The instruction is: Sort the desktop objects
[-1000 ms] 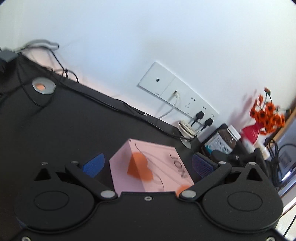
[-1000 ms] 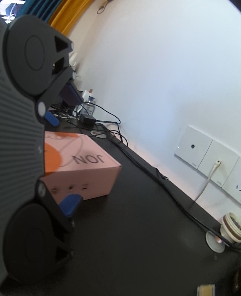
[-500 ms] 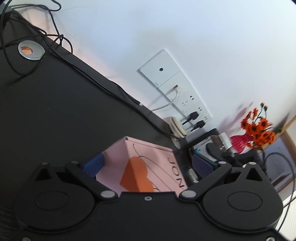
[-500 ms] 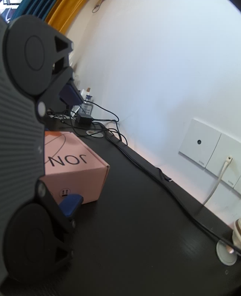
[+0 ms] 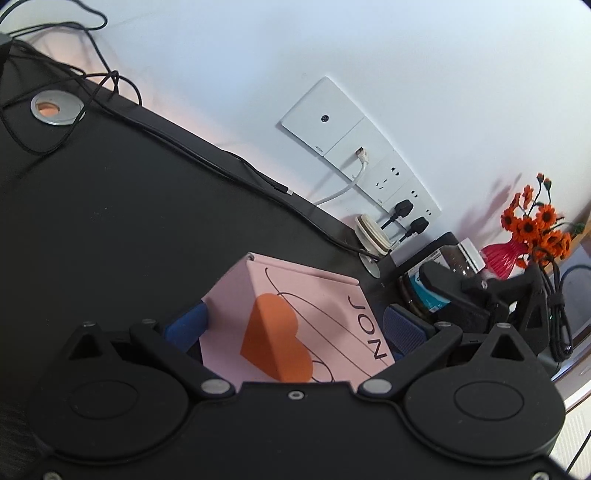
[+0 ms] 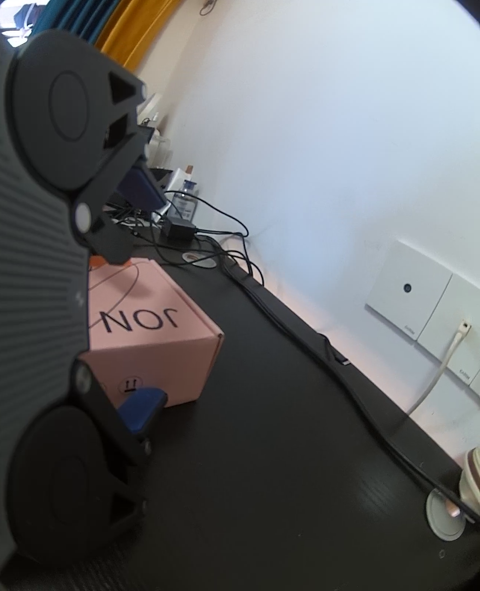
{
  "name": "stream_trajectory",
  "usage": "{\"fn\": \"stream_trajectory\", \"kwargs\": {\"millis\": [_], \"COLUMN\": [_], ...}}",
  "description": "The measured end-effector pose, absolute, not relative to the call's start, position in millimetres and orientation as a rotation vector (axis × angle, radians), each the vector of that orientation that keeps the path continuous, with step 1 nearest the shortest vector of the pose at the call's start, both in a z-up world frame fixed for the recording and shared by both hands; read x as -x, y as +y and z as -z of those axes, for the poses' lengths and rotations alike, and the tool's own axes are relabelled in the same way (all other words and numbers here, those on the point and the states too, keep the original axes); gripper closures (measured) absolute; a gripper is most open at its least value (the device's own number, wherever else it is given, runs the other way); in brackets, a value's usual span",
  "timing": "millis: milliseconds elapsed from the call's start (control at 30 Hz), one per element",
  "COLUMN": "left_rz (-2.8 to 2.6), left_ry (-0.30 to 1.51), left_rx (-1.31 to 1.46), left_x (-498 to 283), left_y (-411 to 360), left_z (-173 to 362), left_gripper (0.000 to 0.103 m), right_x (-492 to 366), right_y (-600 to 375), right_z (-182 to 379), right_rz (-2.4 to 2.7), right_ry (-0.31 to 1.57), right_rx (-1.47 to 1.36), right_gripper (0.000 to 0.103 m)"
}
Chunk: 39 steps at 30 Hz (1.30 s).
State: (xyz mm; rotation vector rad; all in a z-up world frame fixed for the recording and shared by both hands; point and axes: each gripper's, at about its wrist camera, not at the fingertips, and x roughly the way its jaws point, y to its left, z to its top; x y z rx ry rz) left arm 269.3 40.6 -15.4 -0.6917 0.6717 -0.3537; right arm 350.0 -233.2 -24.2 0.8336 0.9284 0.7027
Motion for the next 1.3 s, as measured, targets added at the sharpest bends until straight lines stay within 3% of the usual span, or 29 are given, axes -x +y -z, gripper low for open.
{"fn": "stream_trajectory", "kwargs": {"millis": [300, 733, 1300], "left_rz": [0.397, 0.336, 0.325], "left_ry": [0.681, 0.703, 0.715], "left_rx": [0.794, 0.738, 0.743], "left_x": [-268, -232, -198], "left_y": [54, 43, 25], "left_z": [23, 21, 20], "left_gripper": [0.0, 0.0, 0.001], "right_x": [-351, -299, -266], "right_y": [-234, -201, -194], "right_z": [27, 6, 5], "right_rz": [-0.702, -0.655, -0.735], "right_ry": [0.926, 0.915, 0.878], "right_rx": [-0.799, -0.219, -0.139], "right_gripper": [0.001, 0.001, 0.001]}}
